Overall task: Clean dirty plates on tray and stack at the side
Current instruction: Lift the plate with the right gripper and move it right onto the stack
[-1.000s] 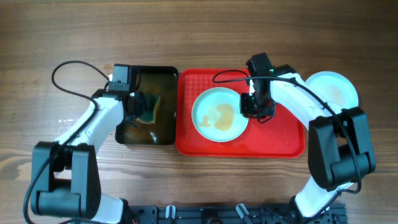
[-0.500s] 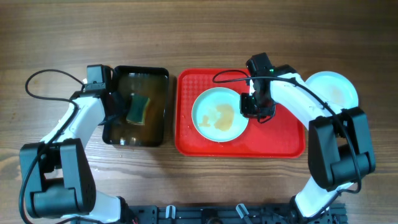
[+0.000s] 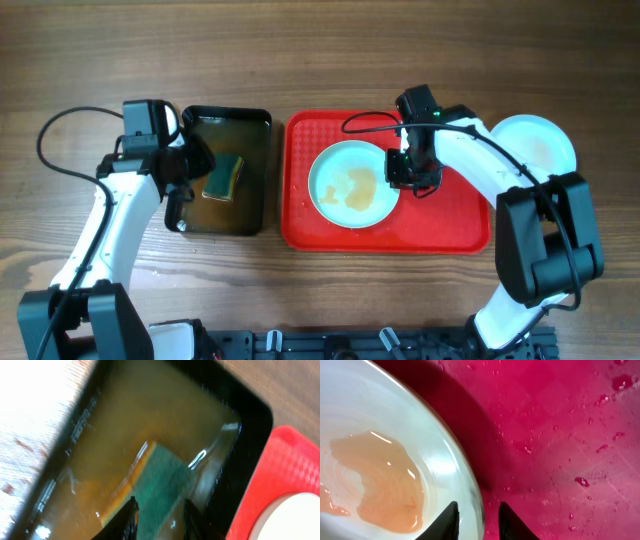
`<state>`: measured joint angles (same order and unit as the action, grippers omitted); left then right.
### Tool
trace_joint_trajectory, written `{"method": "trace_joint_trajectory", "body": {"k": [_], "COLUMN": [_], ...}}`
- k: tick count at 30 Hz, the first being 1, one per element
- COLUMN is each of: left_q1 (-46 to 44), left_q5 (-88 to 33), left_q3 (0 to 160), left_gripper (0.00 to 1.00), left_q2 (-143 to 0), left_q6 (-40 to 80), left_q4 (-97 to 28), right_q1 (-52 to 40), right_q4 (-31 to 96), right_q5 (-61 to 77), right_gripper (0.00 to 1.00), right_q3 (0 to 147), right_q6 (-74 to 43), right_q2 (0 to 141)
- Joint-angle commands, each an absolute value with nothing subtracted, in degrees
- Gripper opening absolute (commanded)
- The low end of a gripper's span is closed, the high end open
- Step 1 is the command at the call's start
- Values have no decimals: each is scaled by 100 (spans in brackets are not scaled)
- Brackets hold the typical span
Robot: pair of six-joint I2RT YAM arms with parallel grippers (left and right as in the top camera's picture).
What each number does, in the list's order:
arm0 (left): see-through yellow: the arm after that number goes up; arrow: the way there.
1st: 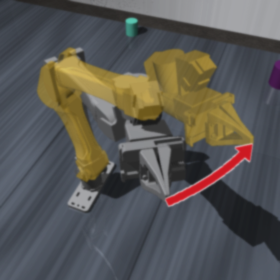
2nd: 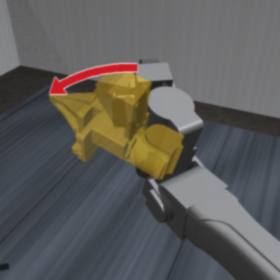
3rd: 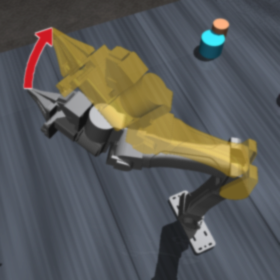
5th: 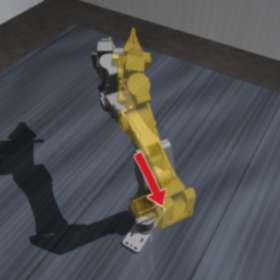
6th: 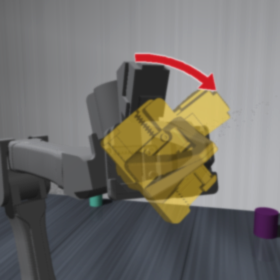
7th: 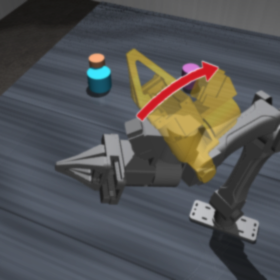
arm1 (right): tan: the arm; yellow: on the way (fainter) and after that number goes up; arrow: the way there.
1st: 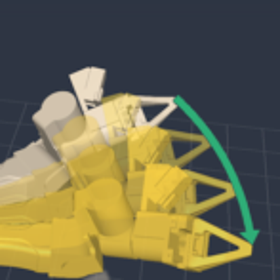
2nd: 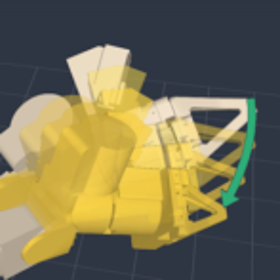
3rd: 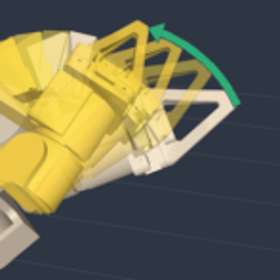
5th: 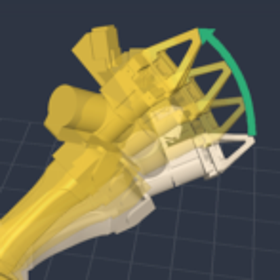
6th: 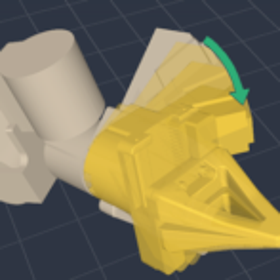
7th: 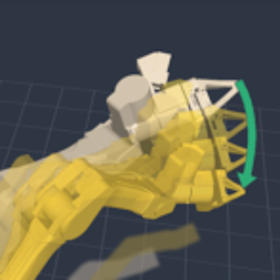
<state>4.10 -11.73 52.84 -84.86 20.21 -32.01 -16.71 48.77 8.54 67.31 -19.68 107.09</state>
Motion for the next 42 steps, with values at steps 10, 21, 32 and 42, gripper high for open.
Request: {"method": "trace_joint_trajectory", "body": {"k": [10,21,32,42], "left_q1": [-591,-617,-617,-617], "left_q5": [-930,-930,-904,-781], "left_q3": [5061,5061,5061,5061], "left_gripper": [29,30,31,31], "left_q2": [-8519,-8519,-8519,-8519], "left_q6": [1990,1990,1988,1990], "left_q4": [-3374,-3367,-3365,-3345], "right_q1": [-1647,-1542,-2718,-4021], "right_q4": [4252,4289,4001,2213], "right_q5": [1417,-650,-4600,-6595], "right_gripper": [4,4,4,4], "right_q3": [6296,6390,6390,6390], "right_q6": [-1951,-1164,-235,1673], "right_q2": [10619,8729,8543,8543]}}
